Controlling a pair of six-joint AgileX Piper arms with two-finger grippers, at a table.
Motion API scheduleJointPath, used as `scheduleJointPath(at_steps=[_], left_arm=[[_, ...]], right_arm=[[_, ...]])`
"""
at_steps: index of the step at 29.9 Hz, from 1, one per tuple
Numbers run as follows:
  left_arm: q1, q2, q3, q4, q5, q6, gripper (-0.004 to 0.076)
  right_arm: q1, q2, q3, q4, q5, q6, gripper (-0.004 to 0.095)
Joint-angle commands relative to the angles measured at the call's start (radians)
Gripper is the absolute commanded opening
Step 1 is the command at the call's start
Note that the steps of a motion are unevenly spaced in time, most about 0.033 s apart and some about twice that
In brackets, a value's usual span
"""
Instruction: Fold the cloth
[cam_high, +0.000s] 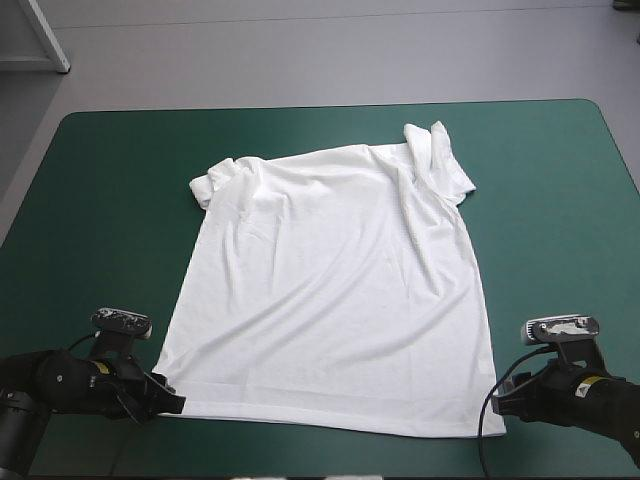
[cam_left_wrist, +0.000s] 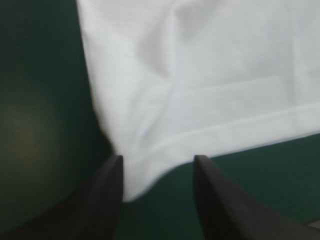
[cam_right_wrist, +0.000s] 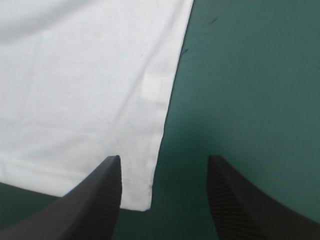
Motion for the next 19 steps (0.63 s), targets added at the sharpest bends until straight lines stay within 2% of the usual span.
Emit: scheduleJointPath(at_steps=[1,10,16,19], left_arm=[[-0.002,-0.004,-0.020,-0.085,0.009,0.004,0.0498],[-0.002,-0.044,-0.026,-0.091,-0.214,-0.019,0.0487],[-0.002,-0.044,-0.053,-0.089,-0.224,-0.026,0.0487],[-0.002,-0.044,-0.054,-0.072,-0.190,-0.079,0.0487]], right_arm=[[-0.008,0.002,-0.021,0.005,-0.095,0.000,0.0513],[-0.008,0.002,-0.021,0.007,-0.220,0.004,0.0513],[-0.008,0.002,-0.021,0.005,-0.231,0.004,0.0502],[-0.008,0.002,-0.021,0.005,-0.254,-0.007,0.0477]])
